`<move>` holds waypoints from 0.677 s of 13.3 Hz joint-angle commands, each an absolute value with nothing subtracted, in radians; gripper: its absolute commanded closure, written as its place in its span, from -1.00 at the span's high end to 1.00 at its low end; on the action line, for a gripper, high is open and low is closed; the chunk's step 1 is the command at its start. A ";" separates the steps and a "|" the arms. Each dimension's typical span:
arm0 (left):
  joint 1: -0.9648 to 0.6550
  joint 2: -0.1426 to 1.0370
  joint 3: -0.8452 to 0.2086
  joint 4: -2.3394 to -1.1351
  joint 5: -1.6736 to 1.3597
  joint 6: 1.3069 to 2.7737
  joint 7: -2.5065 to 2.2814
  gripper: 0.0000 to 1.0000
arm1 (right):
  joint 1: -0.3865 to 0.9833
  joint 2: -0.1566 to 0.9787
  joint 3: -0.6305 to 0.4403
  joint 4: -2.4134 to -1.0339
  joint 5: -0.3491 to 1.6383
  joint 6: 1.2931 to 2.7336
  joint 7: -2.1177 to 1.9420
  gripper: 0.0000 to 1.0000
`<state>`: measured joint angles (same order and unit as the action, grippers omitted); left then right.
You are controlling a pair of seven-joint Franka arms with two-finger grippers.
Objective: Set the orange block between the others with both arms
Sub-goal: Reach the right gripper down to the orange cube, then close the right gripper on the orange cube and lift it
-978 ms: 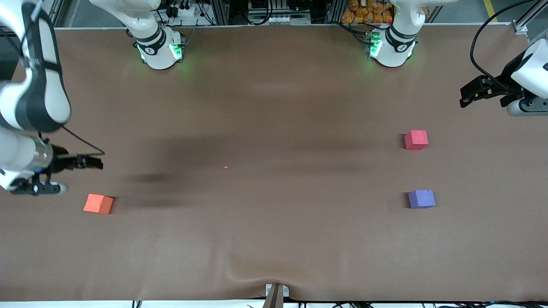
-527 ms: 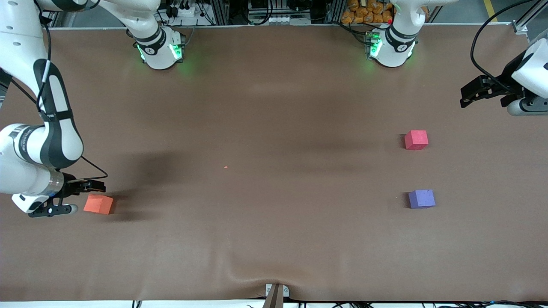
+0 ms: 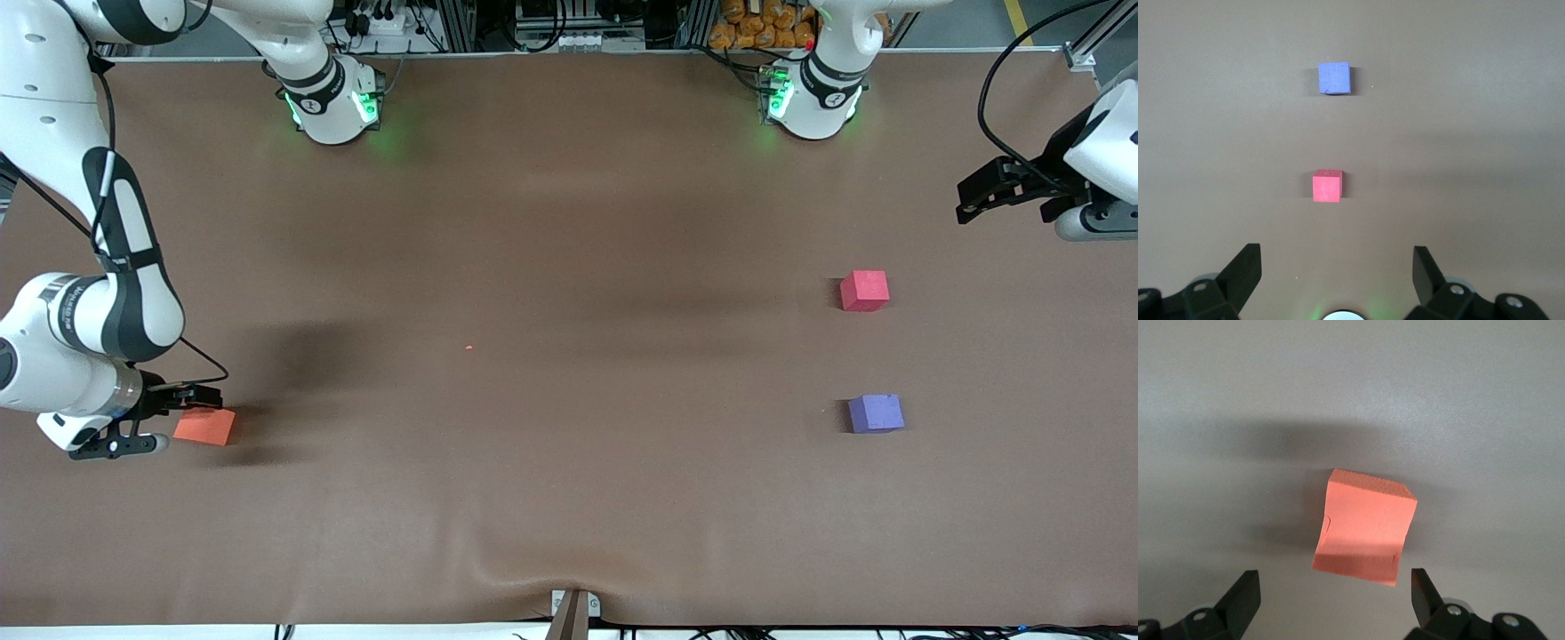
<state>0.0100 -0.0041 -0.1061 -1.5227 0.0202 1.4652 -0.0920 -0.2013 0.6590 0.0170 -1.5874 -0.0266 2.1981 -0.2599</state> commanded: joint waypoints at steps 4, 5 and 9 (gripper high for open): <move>0.018 0.000 -0.110 -1.505 0.021 1.448 -0.080 1.00 | -0.221 0.732 0.032 -1.546 -0.081 2.308 -0.242 1.00; 0.018 0.000 -0.110 -1.505 0.021 1.448 -0.080 1.00 | -0.227 0.741 0.032 -1.548 -0.096 2.336 -0.244 1.00; 0.018 0.000 -0.110 -1.506 0.021 1.453 -0.080 1.00 | -0.236 0.759 0.032 -1.546 -0.091 2.349 -0.239 -0.39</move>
<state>0.0101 -0.0041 -0.1059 -1.5227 0.0202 1.4652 -0.0920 -0.2174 0.7402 0.0148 -1.5738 -0.0723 2.3427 -0.2541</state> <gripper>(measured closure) 0.000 0.093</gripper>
